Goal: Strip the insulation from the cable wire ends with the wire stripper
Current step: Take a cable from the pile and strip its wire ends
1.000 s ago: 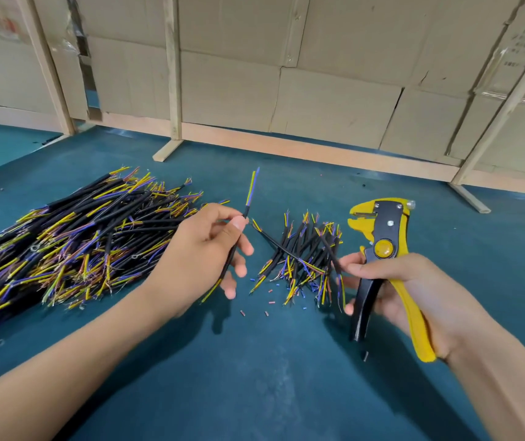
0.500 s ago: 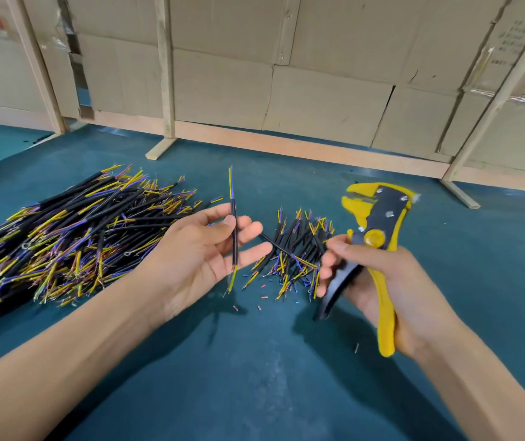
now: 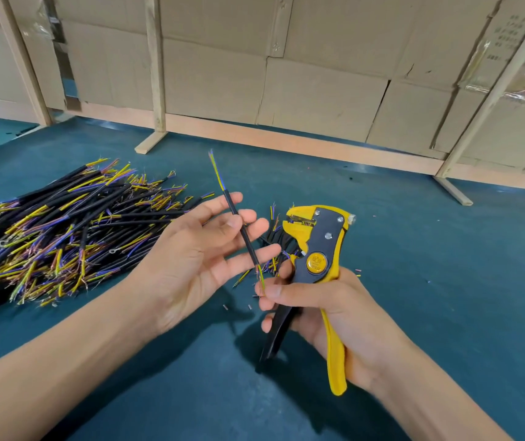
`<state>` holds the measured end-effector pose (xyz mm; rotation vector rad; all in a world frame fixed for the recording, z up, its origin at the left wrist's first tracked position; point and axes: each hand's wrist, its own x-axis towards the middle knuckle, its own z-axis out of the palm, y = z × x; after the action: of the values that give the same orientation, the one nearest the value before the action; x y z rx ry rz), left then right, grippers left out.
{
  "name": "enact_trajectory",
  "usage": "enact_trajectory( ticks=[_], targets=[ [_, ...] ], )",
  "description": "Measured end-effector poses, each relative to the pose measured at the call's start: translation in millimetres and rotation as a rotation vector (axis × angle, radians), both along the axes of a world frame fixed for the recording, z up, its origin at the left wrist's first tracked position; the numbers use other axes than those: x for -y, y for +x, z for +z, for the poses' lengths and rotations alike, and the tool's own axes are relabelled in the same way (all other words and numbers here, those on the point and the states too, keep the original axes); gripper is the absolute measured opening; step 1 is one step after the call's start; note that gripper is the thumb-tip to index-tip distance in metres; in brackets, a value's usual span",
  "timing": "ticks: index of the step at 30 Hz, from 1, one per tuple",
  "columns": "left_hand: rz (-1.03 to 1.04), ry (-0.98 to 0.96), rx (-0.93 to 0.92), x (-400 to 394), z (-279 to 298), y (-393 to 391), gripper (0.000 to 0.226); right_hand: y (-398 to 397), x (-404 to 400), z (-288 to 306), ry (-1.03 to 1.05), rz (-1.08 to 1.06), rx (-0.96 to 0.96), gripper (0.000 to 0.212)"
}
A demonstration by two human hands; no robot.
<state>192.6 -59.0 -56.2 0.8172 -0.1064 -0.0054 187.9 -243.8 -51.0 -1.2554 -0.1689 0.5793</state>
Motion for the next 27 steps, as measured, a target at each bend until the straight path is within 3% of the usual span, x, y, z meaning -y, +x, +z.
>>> enact_trajectory(
  ticks=[9,14,18,21,27],
  targets=[
    [-0.015,0.256,0.113,2.5,5.0,-8.2,0.053,-2.0,3.8,4.7,-0.063,0.131,0.022,0.021],
    [0.162,0.312,0.11,4.8,4.3,-8.9,0.031,-2.8,3.3,7.2,-0.092,0.204,-0.014,0.02],
    [0.292,0.421,0.146,4.4,3.9,-7.1,0.04,-3.4,4.5,7.9,-0.111,0.259,-0.037,0.02],
    [0.329,0.432,0.182,3.5,5.1,-7.0,0.049,-4.1,4.6,8.0,-0.106,0.277,-0.052,0.022],
    [0.323,0.404,0.184,1.7,6.6,-7.5,0.046,-2.9,3.9,8.6,-0.112,0.28,-0.073,0.021]
  ],
)
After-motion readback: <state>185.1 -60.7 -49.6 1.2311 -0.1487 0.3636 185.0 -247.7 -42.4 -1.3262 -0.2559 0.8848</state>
